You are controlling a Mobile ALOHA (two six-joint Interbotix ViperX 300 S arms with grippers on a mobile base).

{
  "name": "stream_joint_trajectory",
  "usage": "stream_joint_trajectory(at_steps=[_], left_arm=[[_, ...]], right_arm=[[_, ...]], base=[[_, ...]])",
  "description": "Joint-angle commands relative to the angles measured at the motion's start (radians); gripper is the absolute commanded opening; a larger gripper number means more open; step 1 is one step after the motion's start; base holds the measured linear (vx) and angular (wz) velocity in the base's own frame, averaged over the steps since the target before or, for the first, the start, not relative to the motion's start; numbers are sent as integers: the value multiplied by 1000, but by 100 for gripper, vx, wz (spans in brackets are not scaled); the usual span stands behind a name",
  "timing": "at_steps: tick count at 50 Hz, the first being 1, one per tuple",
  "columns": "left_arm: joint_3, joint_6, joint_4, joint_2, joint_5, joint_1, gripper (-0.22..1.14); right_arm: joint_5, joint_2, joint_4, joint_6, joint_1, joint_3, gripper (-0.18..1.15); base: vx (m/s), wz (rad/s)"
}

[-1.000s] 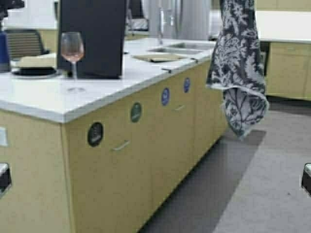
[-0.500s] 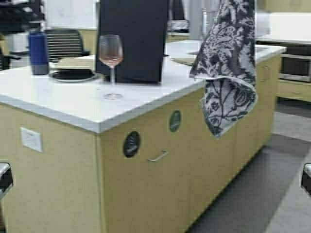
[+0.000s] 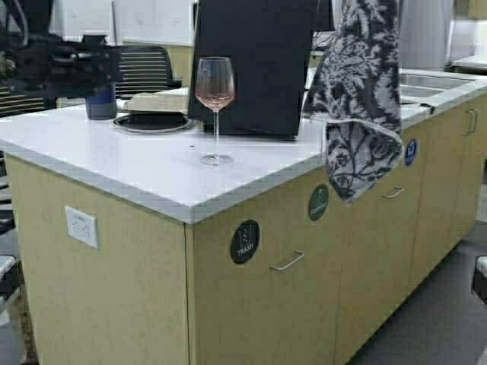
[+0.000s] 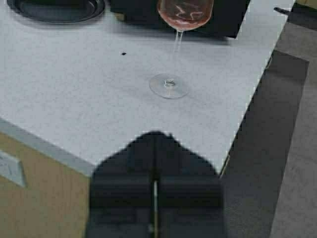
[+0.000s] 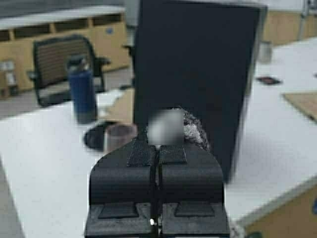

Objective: Get the cloth and wipe up the spill under the wine glass

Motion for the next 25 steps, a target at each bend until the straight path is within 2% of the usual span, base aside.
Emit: stream_joint_trajectory(at_steps=[1,10,25], left_arm=[[-74,-5,74,74,-71,-14,4],[-137,0,120,204,-207,-18,15],[-186,12,140,451,-419,-20,60]], right_arm=[[-17,-12,-2,-2,0,-20,6],[-17,2,-2,-2,0,-20,6],[-17,41,-2,-5,0,-5,6]], base=[[16,6],[17,2],[18,-3]])
